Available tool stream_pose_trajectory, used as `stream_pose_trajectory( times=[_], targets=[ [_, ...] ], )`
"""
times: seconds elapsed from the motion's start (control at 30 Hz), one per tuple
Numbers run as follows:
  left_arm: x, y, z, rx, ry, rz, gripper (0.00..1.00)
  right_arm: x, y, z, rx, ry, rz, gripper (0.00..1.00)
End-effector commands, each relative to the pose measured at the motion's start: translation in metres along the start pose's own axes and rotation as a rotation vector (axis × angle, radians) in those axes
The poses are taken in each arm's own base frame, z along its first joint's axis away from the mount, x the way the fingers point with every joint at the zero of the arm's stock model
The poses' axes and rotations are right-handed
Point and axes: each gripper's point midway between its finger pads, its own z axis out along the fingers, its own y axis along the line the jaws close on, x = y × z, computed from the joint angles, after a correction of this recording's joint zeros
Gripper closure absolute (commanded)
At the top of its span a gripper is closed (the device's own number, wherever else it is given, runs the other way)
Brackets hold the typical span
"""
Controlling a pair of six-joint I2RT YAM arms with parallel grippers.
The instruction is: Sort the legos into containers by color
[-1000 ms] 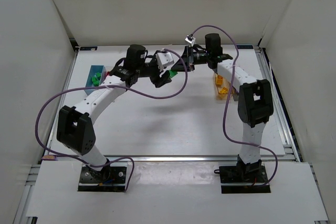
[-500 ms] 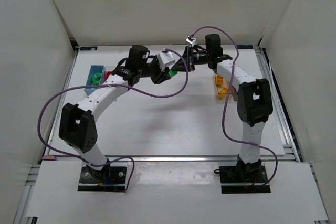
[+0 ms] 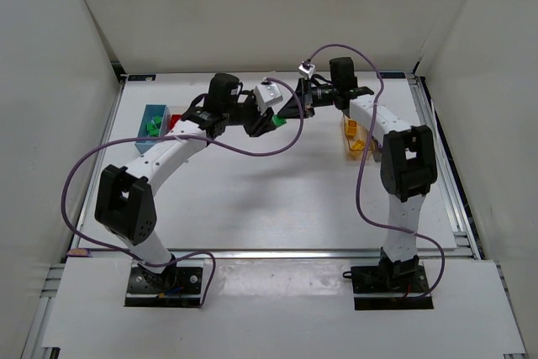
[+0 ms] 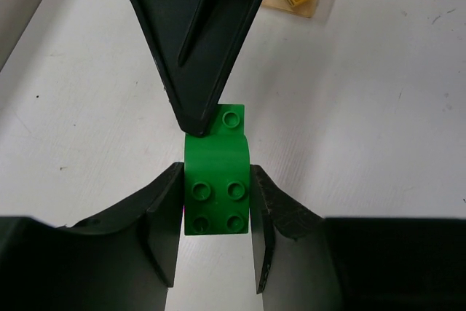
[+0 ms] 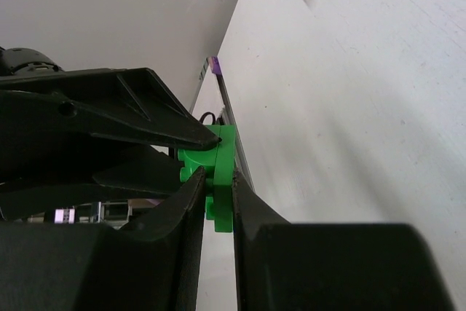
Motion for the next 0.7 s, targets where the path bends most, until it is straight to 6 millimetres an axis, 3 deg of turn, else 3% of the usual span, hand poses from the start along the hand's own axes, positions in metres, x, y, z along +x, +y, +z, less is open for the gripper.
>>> stream_pose_trajectory(
  times=[0.0, 0.13, 0.33, 0.57, 0.67],
  targets=[
    [-0.072, 0.008, -0.041, -0.071, -0.148, 0.075, 0.9, -0.015, -0.056, -0.021, 0.137, -0.07, -0.011, 1.0],
    [-0.079, 0.014, -0.053, -0.118, -0.16, 0.068, 0.9, -0.015, -0.068, -0.027, 0.179, -0.069, -0.045, 1.0],
    [-0.078, 0.043, -0.079, -0.242, -0.16, -0.002, 0.9, -0.012, -0.083, -0.036, 0.247, -0.066, -0.093, 1.0],
    [-0.085, 0.056, -0.097, -0.309, -0.182, -0.026, 0.9, -0.018, -0.09, -0.043, 0.319, -0.076, -0.149, 1.0],
    [-0.076, 0.07, -0.106, -0.39, -0.15, -0.064, 0.9, -0.021, -0.088, -0.046, 0.319, -0.081, -0.161, 1.0]
  ],
)
